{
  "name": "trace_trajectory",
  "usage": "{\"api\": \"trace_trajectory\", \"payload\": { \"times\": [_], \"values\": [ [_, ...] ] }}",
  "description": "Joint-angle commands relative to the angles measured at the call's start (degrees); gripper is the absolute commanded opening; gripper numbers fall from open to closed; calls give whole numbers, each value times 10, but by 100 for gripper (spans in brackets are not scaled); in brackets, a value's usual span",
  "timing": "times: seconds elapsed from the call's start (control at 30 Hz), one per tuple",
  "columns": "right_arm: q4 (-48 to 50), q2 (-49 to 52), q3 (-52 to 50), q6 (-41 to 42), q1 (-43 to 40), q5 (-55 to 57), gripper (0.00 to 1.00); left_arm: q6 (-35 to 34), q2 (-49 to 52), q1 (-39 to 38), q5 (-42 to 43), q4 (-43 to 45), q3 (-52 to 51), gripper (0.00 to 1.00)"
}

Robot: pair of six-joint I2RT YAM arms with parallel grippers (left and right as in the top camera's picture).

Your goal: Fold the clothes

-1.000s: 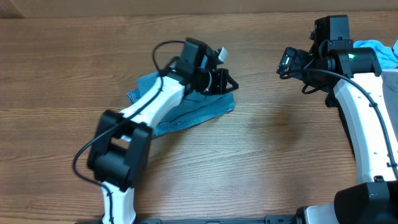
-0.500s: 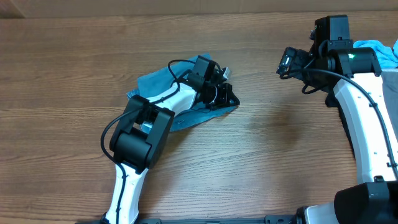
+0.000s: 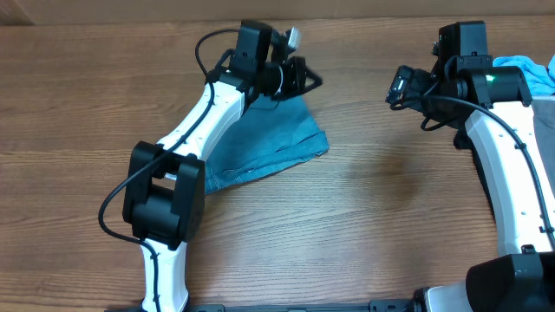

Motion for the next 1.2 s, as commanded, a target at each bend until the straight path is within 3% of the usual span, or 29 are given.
{"api": "trace_trajectory", "payload": {
  "times": [0.0, 0.27, 0.47, 0.77, 0.97, 1.17],
  "values": [
    [3, -1, -3, -2, -1, 4, 100, 25, 59, -2, -48, -52, -6, 4],
    [3, -1, -3, -2, -1, 4, 100, 72, 155, -8, -15, -101, -7, 4],
    [3, -1, -3, -2, -1, 4, 100, 79, 116, 22, 111, -60, 27, 4],
    [3, -1, -3, -2, -1, 4, 100, 71, 41, 72, 34, -56, 70, 4],
    [3, -1, -3, -2, -1, 4, 100, 82, 86, 73, -41, -103, 70, 4],
    [3, -1, -3, -2, -1, 4, 100, 83, 171, 74, -19, -119, 70, 4]
  ]
}}
